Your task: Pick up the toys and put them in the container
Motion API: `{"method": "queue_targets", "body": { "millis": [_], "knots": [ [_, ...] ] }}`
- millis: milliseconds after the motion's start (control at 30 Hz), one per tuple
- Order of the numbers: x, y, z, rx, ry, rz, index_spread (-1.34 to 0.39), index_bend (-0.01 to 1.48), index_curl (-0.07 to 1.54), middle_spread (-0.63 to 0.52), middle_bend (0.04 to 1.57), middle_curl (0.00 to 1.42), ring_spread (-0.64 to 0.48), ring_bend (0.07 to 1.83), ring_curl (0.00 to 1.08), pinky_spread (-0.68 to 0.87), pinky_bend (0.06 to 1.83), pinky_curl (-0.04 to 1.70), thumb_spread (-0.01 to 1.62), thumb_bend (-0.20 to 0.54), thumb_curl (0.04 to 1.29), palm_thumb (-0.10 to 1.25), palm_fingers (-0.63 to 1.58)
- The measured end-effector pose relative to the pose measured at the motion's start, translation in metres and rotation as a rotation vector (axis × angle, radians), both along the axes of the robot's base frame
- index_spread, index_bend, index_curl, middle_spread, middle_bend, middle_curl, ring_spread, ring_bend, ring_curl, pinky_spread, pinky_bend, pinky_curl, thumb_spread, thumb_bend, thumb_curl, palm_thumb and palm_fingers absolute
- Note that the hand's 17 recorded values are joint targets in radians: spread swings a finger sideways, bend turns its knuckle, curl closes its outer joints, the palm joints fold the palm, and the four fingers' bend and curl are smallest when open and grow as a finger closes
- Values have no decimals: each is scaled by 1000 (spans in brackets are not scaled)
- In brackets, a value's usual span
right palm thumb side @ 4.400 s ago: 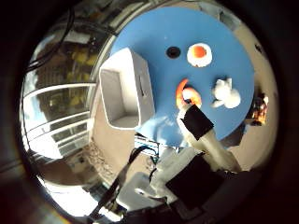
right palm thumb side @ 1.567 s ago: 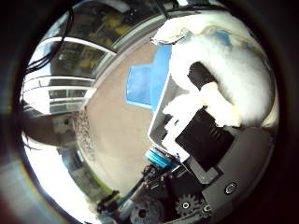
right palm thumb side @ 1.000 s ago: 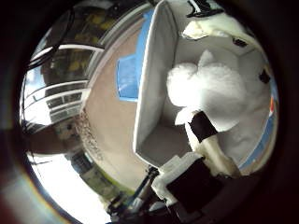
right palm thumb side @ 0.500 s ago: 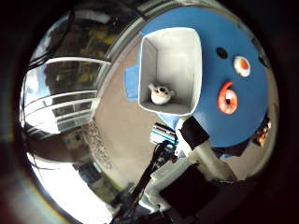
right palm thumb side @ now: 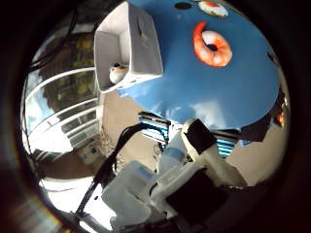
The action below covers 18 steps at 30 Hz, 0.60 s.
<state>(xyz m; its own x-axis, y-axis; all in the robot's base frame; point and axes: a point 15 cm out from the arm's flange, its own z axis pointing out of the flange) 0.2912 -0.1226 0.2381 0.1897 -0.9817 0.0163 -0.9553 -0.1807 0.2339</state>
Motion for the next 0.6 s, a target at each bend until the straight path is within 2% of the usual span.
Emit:
{"method": "queue_targets", "body": {
  "millis": [67, 233, 467, 600],
  "knots": [
    [3, -3, -21, -11, -27, -3, -77, 171, 230, 127, 181, 327, 295, 408, 313, 457, 783, 243, 1148, -26, 380, 631, 78],
    [2, -5, -62, 3, 39, -29, -65, 165, 239, 122, 177, 326, 293, 403, 315, 456, 783, 236, 1144, -27, 379, 634, 80],
    [6, -5, -85, 11, 82, -45, -60, 162, 244, 126, 175, 321, 292, 403, 317, 456, 790, 224, 1142, -27, 374, 638, 74],
    [25, -11, -87, 4, 59, -48, -59, 163, 246, 127, 174, 319, 291, 402, 317, 452, 791, 215, 1141, -27, 373, 639, 71]
  ]
}}
